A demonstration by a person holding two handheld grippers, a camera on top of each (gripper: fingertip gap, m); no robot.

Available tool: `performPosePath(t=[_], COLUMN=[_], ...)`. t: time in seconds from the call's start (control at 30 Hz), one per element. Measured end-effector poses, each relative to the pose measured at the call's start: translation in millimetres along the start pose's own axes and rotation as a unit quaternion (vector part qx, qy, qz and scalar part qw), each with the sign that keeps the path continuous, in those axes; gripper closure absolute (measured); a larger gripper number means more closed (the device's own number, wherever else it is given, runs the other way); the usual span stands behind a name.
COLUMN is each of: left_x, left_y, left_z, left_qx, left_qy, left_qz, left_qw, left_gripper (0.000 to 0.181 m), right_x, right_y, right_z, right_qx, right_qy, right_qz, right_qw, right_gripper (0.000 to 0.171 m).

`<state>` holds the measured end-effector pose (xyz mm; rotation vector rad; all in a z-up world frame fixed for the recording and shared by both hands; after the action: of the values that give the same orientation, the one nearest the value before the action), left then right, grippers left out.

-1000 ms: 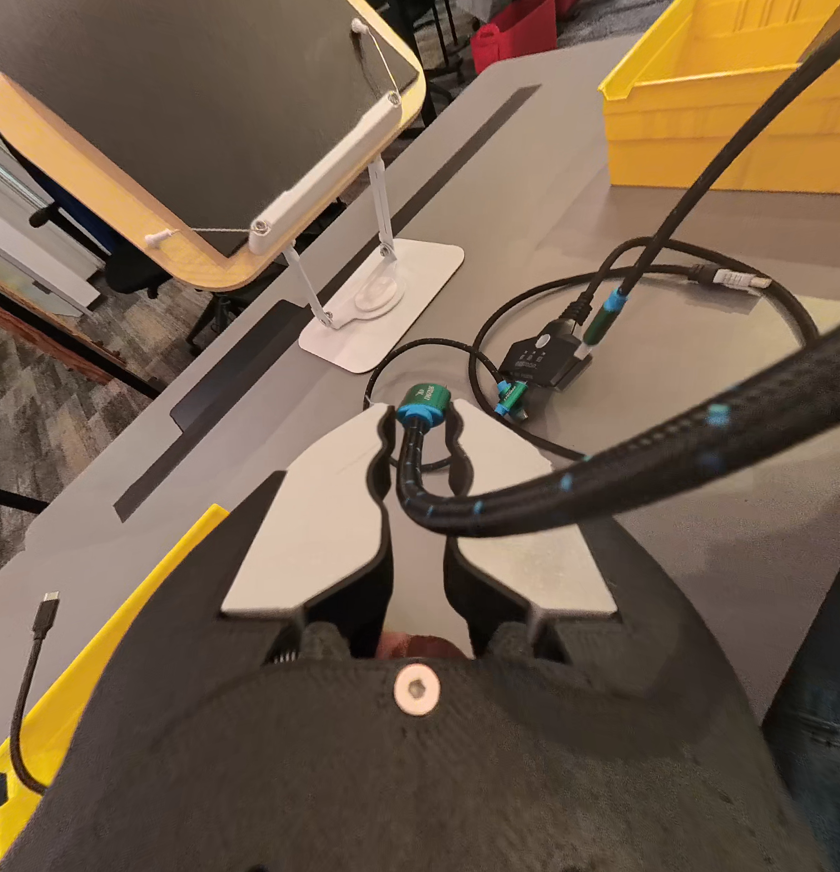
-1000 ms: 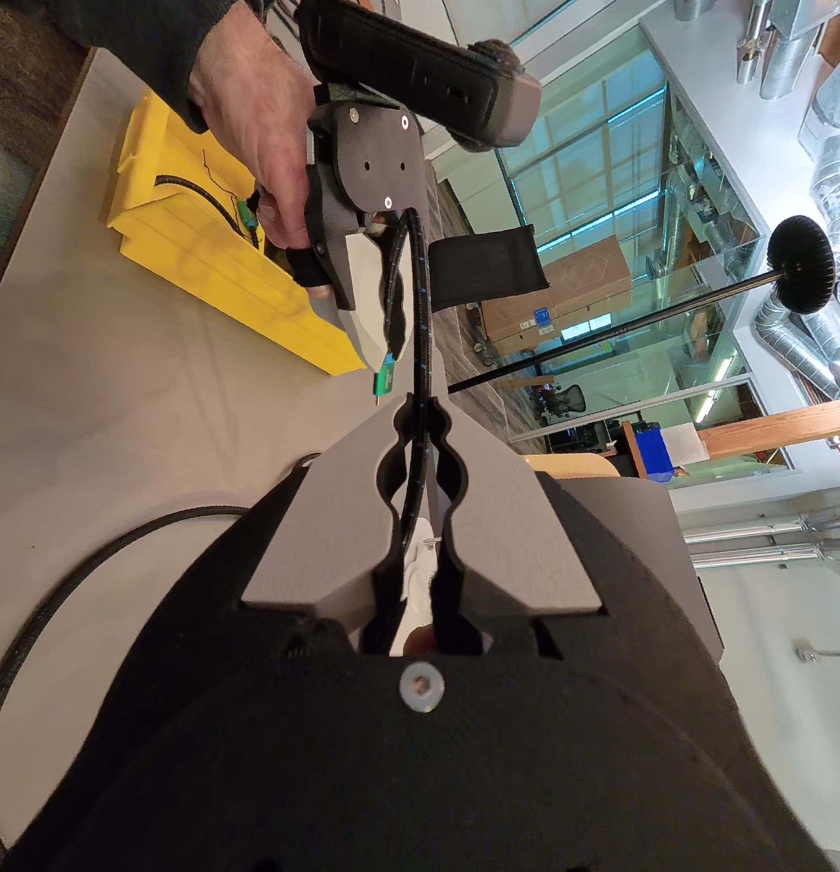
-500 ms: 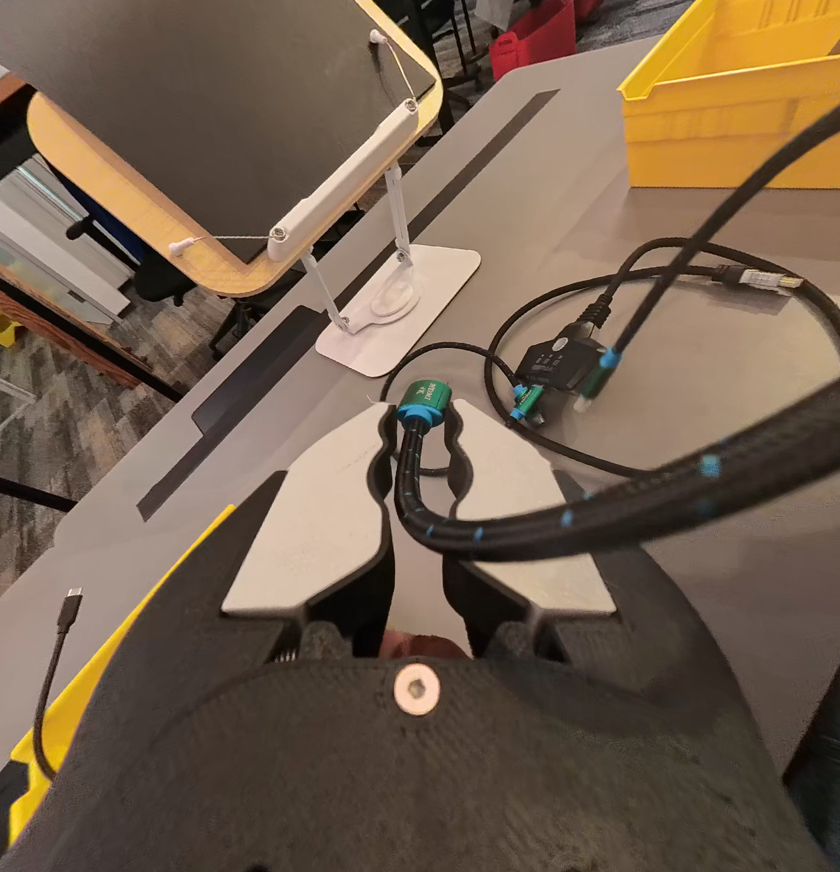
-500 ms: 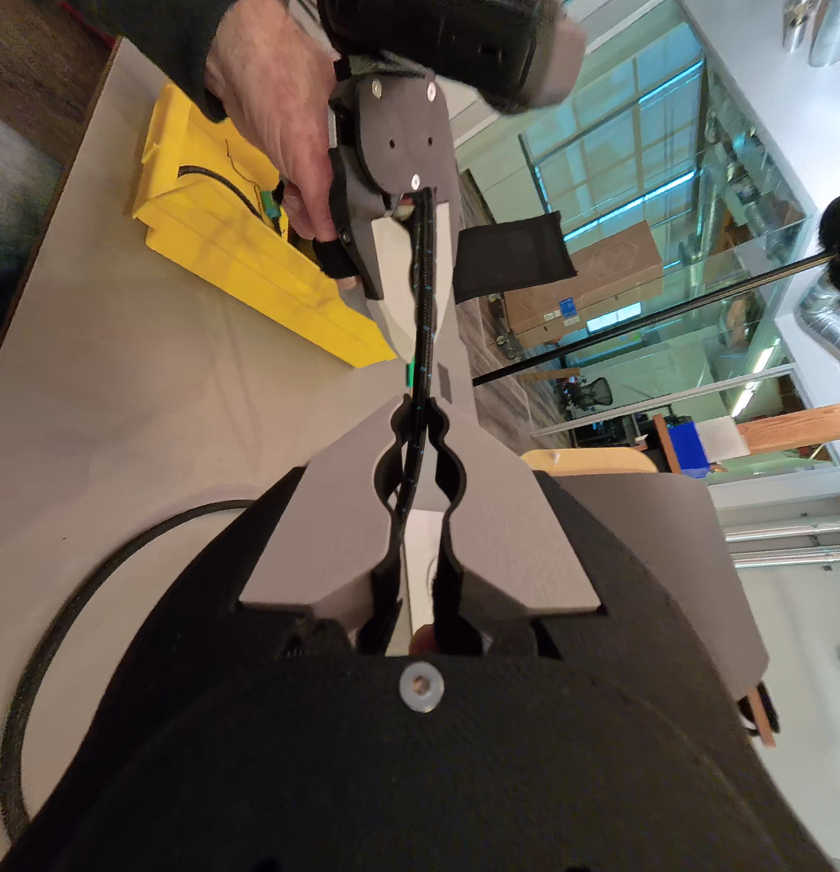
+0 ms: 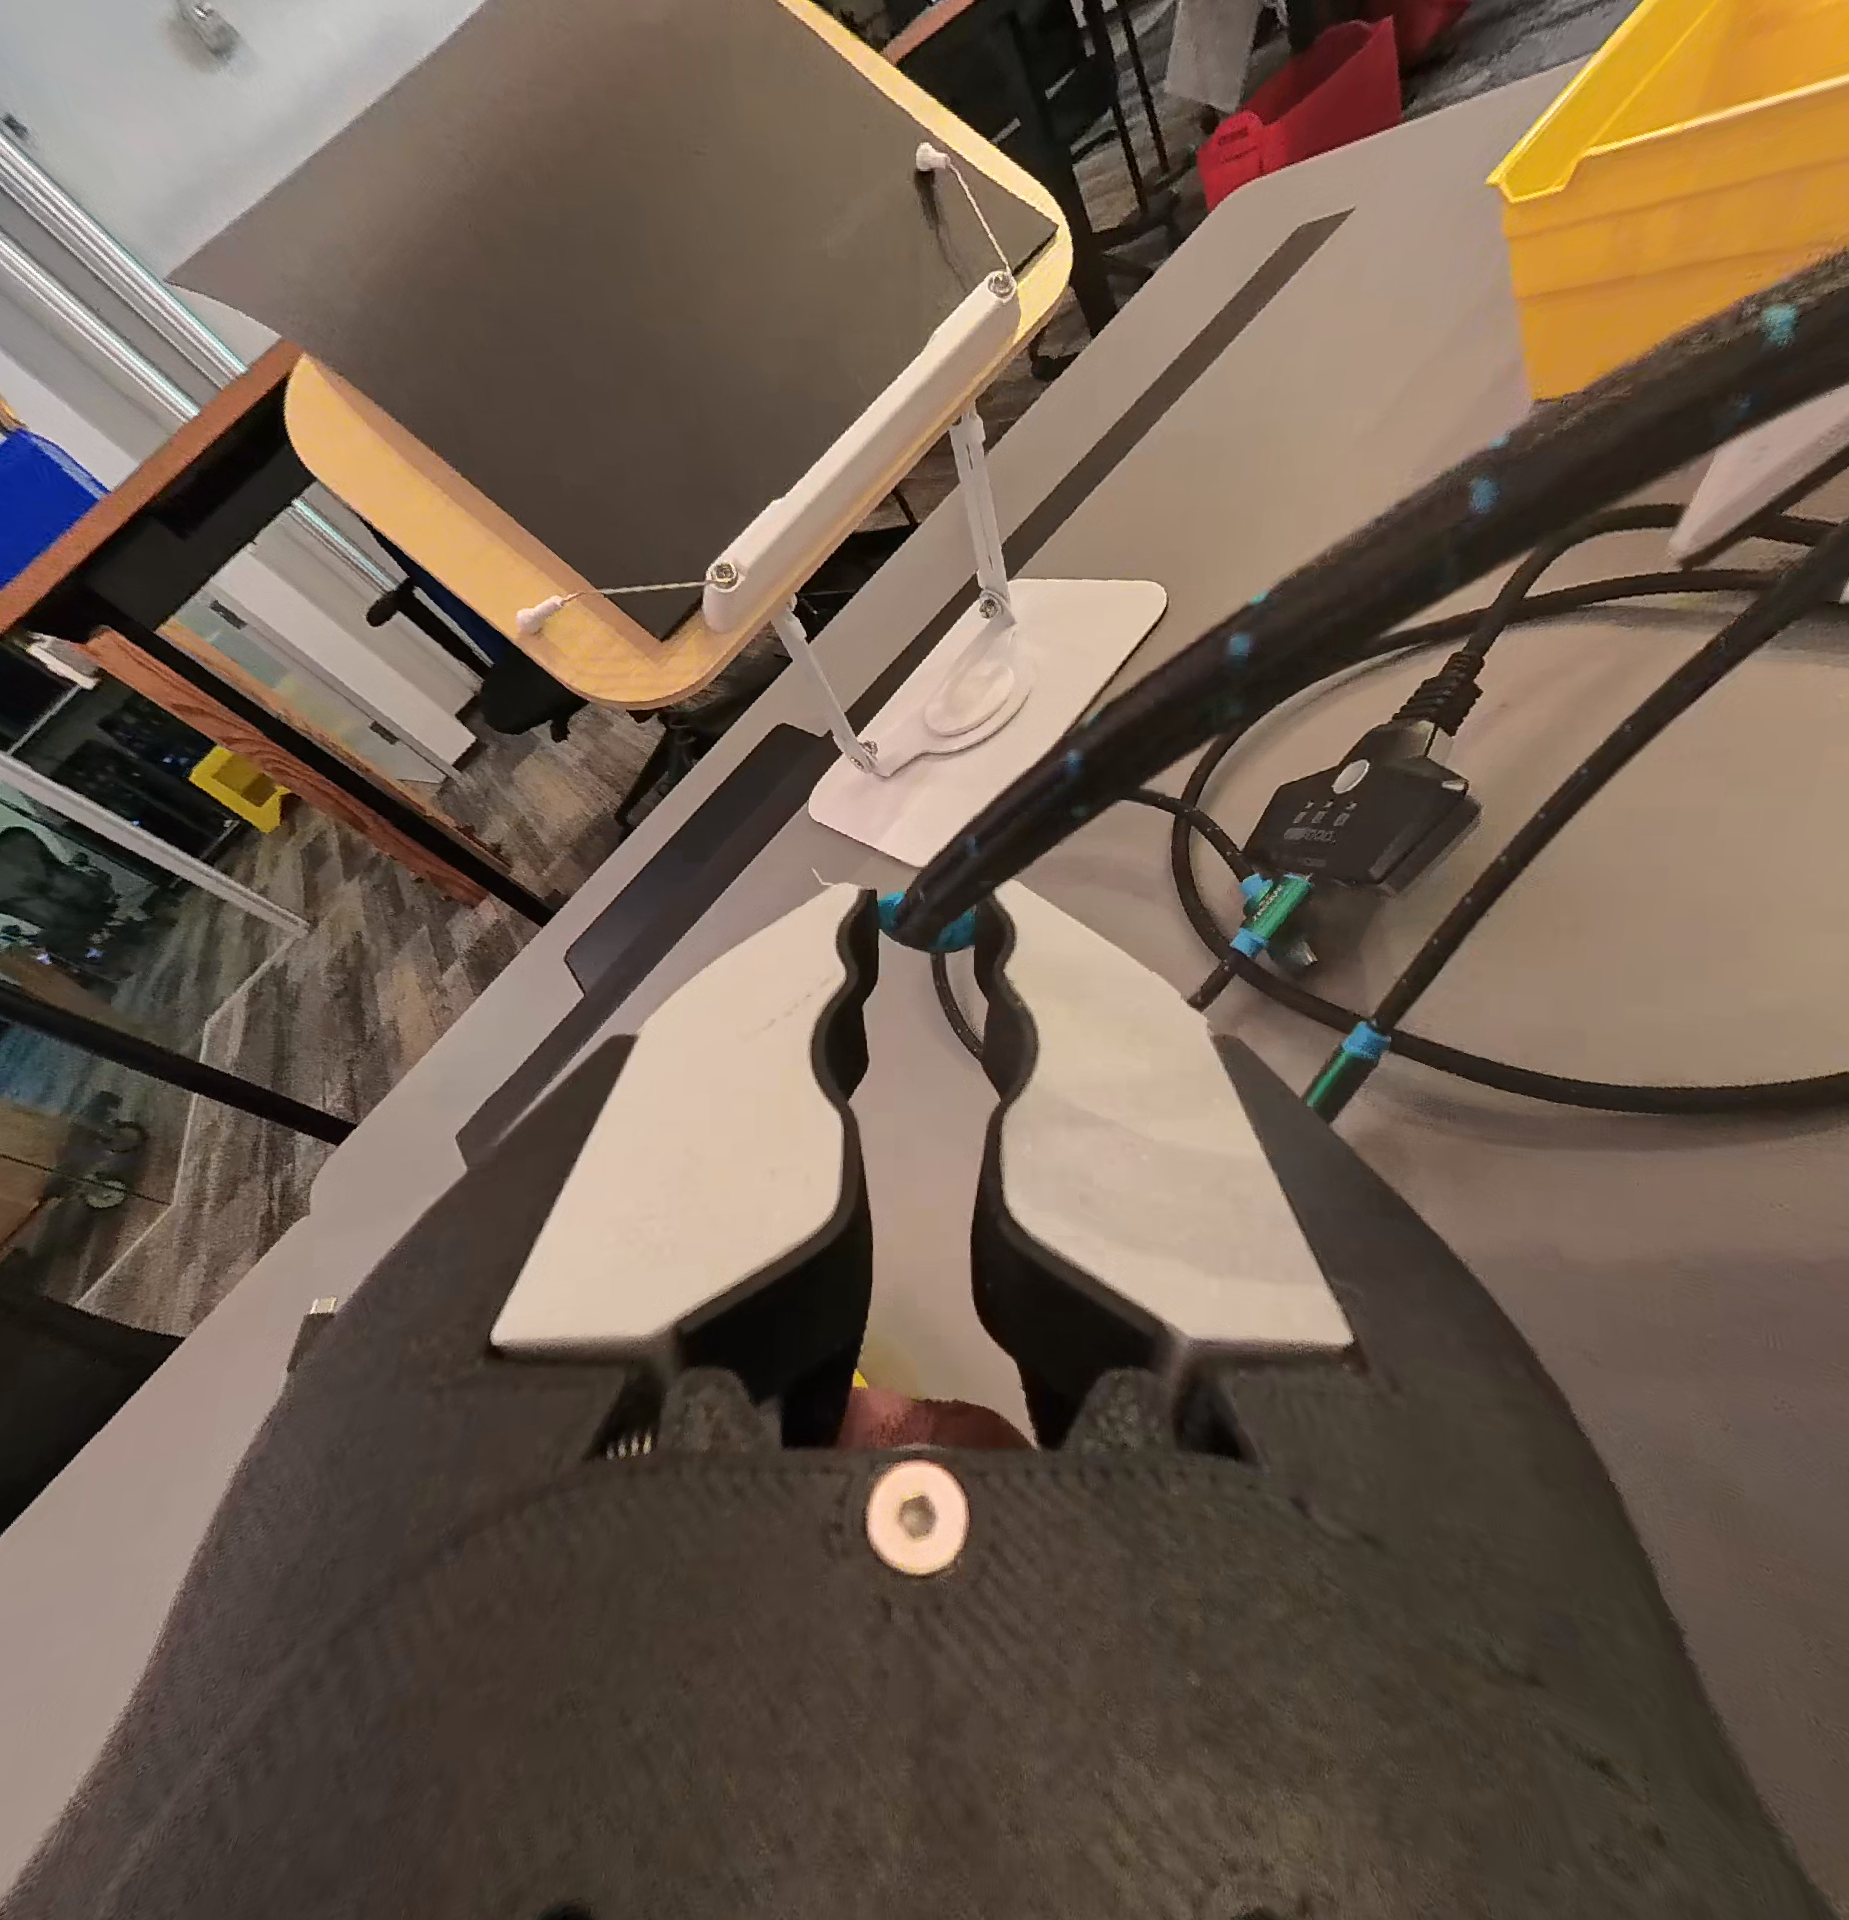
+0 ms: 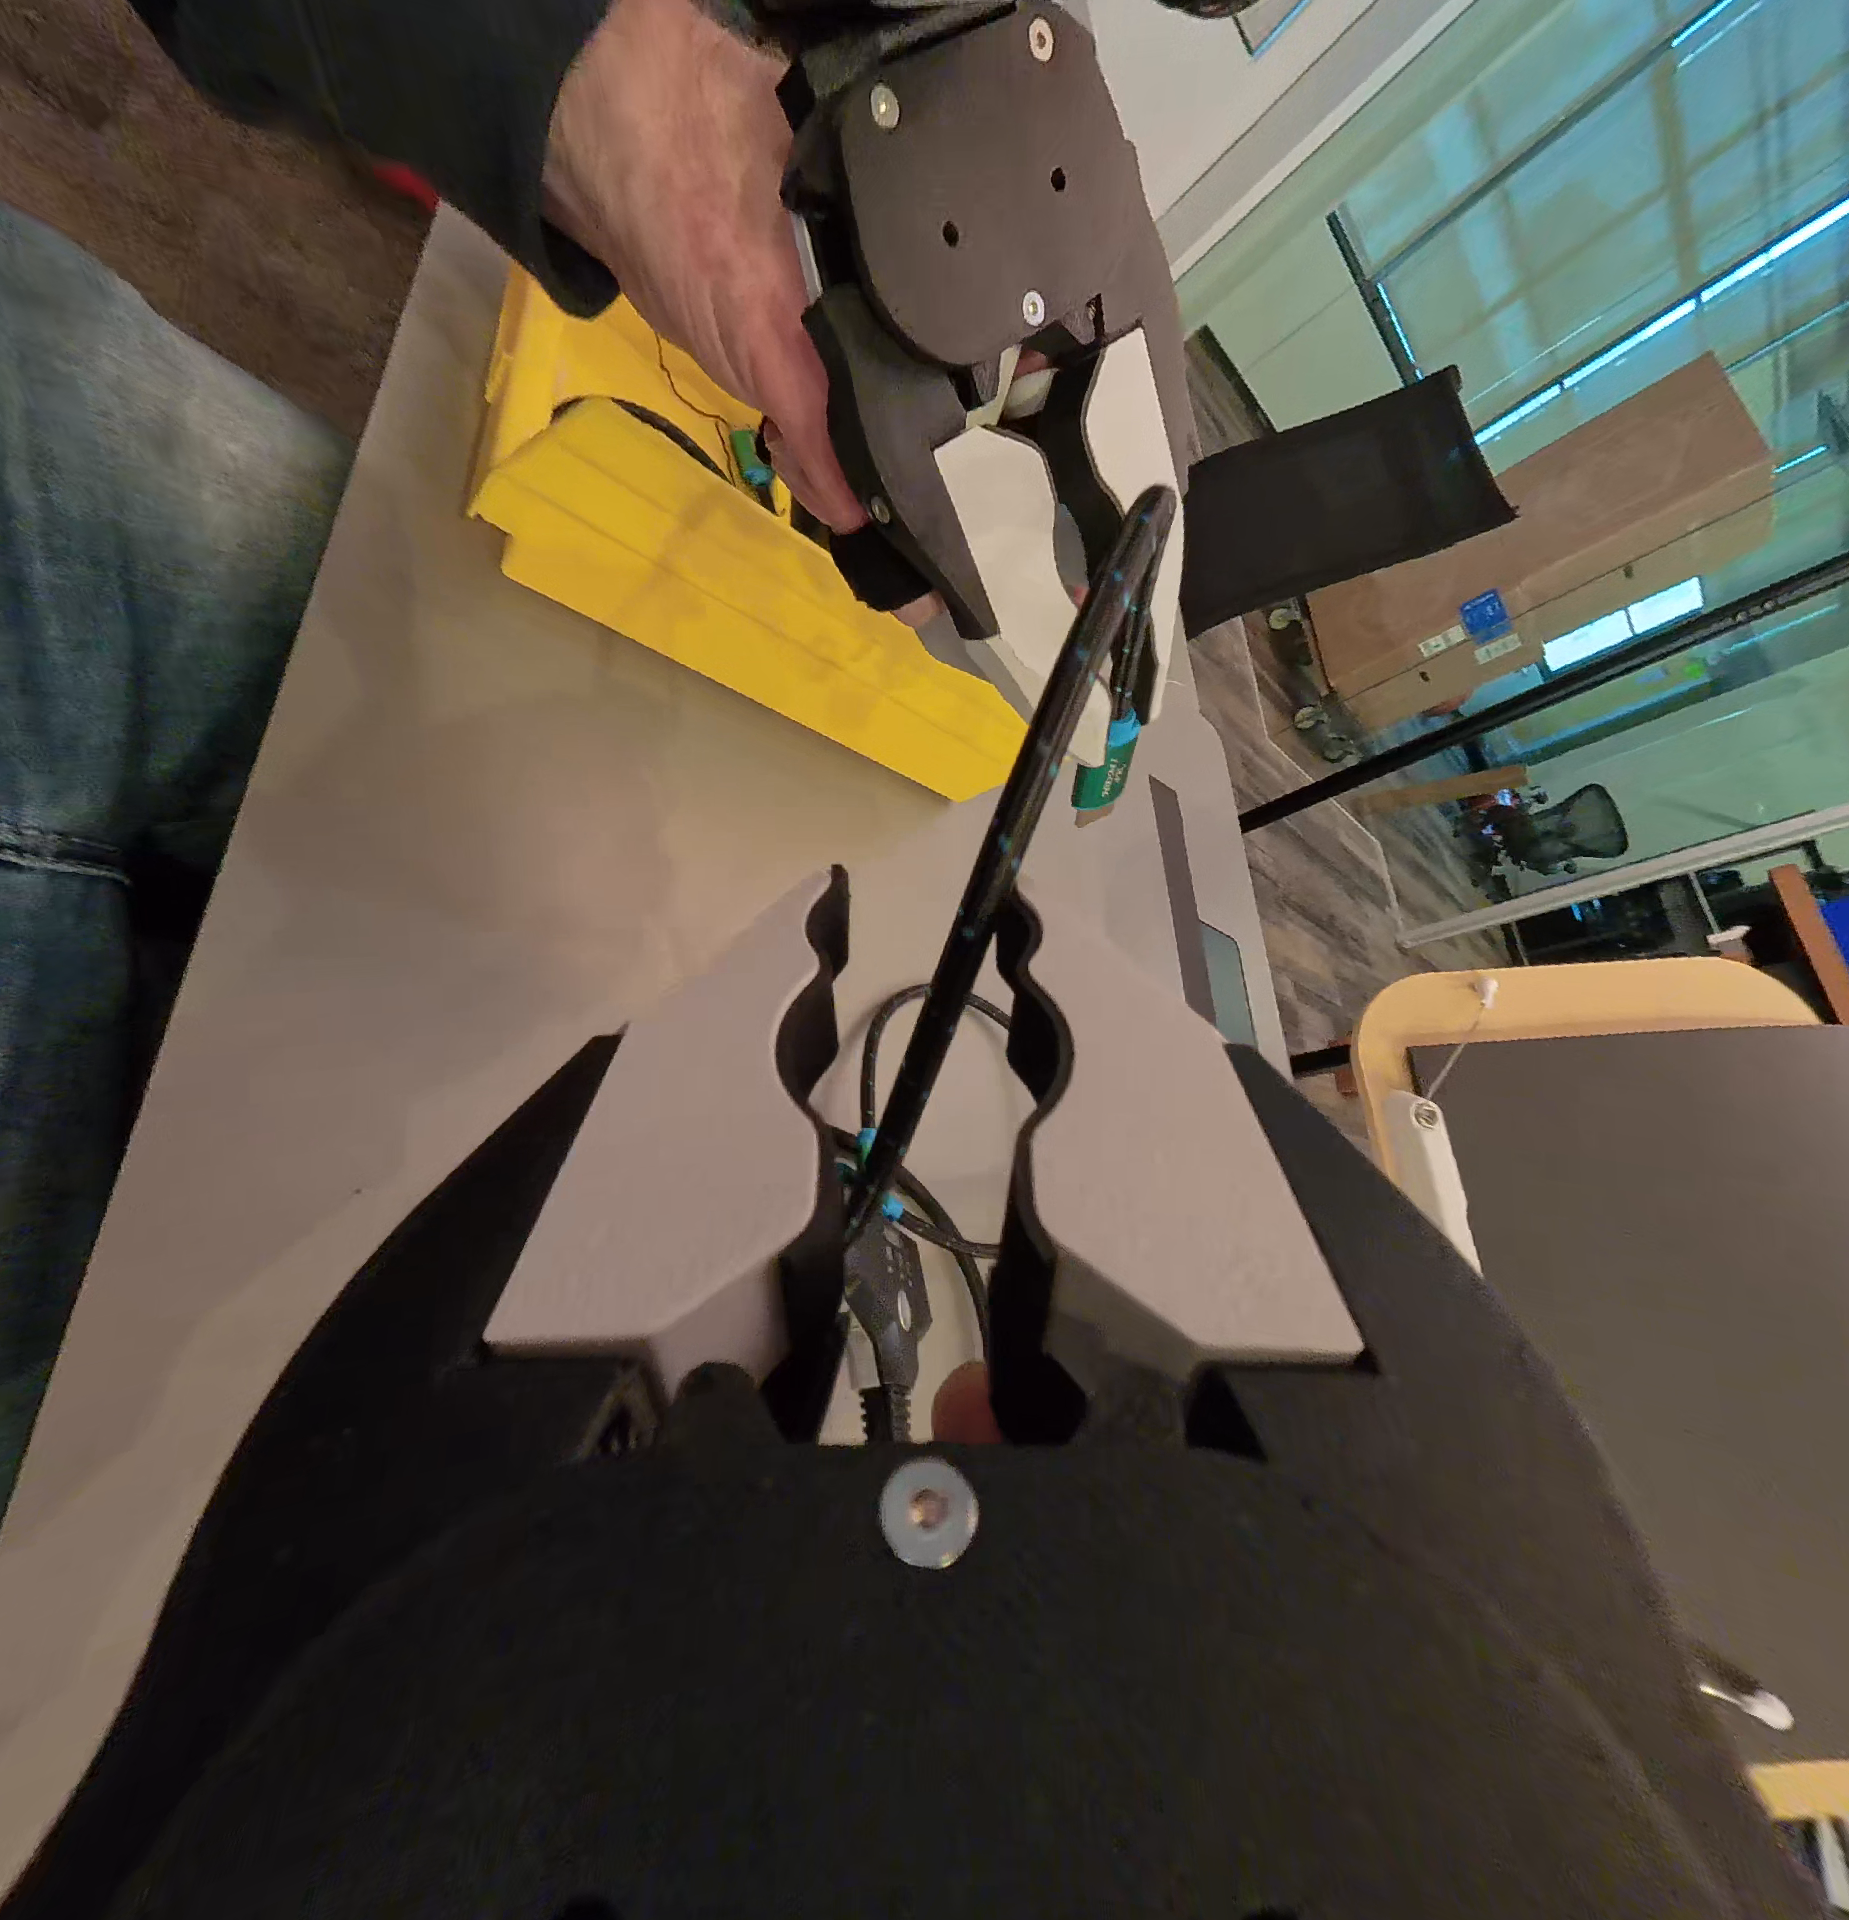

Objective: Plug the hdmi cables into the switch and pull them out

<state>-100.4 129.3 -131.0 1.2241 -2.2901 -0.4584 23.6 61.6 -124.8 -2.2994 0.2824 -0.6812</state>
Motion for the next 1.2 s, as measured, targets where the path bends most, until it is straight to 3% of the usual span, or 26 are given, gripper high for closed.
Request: performPosePath(t=[0.17, 0.4, 0.6, 0.7, 0.8, 0.93, 1.2], left_x=[2.4, 1.5, 1.0, 0.5, -0.1, -0.1, 0.3], left_y=[2.7, -0.7, -7.8, -16.9, -22.2, -22.3, -27.1], left_z=[-6.5, -8.5, -16.4, -22.5, -25.0, -23.2, -27.3], left_qx=[0.009, -0.001, -0.068, -0.112, -0.129, -0.119, -0.143], left_qy=[-0.022, -0.025, -0.019, -0.012, -0.002, -0.007, -0.008], left_qz=[-0.016, -0.026, -0.068, -0.089, -0.103, -0.097, -0.104], left_qw=[1.000, 0.999, 0.995, 0.990, 0.986, 0.988, 0.984], left_gripper=[0.171, 0.172, 0.172, 0.172, 0.172, 0.172, 0.172], right_x=[1.8, 5.6, 1.2, -6.0, -10.1, -4.1, -1.9], right_y=[1.4, -3.6, -20.9, -25.9, -28.9, -33.0, -28.4], right_z=[-5.2, -17.0, -29.1, -33.5, -32.8, -28.1, -33.8], right_qx=[-0.008, -0.069, -0.154, -0.185, -0.177, -0.137, -0.128], right_qy=[-0.014, -0.055, -0.061, -0.055, -0.042, -0.021, -0.024], right_qz=[-0.006, -0.020, 0.004, 0.009, 0.025, 0.058, 0.042], right_qw=[1.000, 0.996, 0.986, 0.981, 0.983, 0.989, 0.991], right_gripper=[0.134, 0.137, 0.128, 0.138, 0.161, 0.171, 0.171])
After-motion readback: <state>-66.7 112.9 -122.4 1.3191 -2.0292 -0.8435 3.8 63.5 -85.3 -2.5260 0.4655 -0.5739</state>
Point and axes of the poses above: each gripper's, where its closed fingertips meet, x back along the fingers, z out of its underside, y = z × x across the jaws, the point moved 4 cm from there along x, back along the fingers
